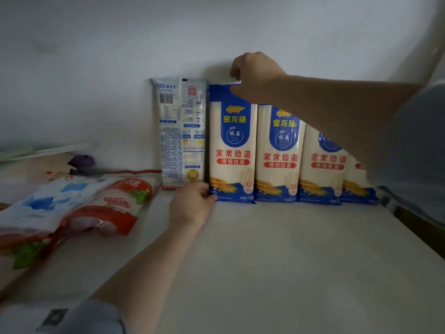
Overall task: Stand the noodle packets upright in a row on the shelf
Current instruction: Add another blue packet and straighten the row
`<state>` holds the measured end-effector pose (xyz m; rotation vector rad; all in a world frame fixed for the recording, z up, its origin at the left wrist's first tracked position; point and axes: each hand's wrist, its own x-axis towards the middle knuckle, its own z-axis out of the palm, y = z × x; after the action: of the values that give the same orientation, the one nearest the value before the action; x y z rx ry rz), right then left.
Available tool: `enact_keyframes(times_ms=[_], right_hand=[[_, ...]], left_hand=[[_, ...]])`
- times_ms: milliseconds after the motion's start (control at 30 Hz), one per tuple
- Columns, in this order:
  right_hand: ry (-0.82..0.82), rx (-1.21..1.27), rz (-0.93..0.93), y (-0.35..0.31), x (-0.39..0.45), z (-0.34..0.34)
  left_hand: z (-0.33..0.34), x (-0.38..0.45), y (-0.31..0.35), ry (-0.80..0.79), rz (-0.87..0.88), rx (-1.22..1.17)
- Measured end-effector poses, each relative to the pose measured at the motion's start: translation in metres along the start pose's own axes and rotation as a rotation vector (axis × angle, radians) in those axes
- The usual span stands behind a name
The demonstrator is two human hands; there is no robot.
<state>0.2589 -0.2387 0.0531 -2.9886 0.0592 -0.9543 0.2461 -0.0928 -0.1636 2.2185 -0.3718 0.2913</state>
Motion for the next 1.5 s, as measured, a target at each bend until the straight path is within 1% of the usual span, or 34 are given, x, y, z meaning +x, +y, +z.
enact_keyframes(times_ms=[67,167,467,700,833,1067,1233,1400,1500], right_hand=[[-0.047,-0.038,0.01,0.0,0.008,0.005],[-0.039,-0.061,0.031,0.001,0.01,0.009],[0.086,-0.065,0.087,0.004,0.007,0.02],[0.136,-0.073,0.069,0.002,0.003,0.023],[0.121,-0.026,0.042,0.008,0.008,0.022],[0.141,-0.078,0.017,0.013,0.01,0.02],[0.202,-0.036,0.0,0.021,0.01,0.014],[0.103,-0.066,0.026,0.035,0.001,0.012],[0.102,-0.11,-0.007,0.034,-0.001,0.009]], left_hand=[[0.001,0.001,-0.001,0.0,0.005,-0.001],[0.001,0.001,-0.002,0.003,-0.002,0.0],[0.001,0.001,0.0,0.007,-0.005,0.008],[0.001,0.0,0.0,0.013,-0.01,0.009],[0.001,0.0,0.0,0.013,-0.005,0.028],[0.001,0.0,-0.001,0.014,0.007,0.024],[0.002,0.001,-0.001,0.017,0.002,0.02],[0.003,0.001,-0.001,0.019,0.003,0.023],[0.003,0.002,-0.002,0.018,0.002,0.025]])
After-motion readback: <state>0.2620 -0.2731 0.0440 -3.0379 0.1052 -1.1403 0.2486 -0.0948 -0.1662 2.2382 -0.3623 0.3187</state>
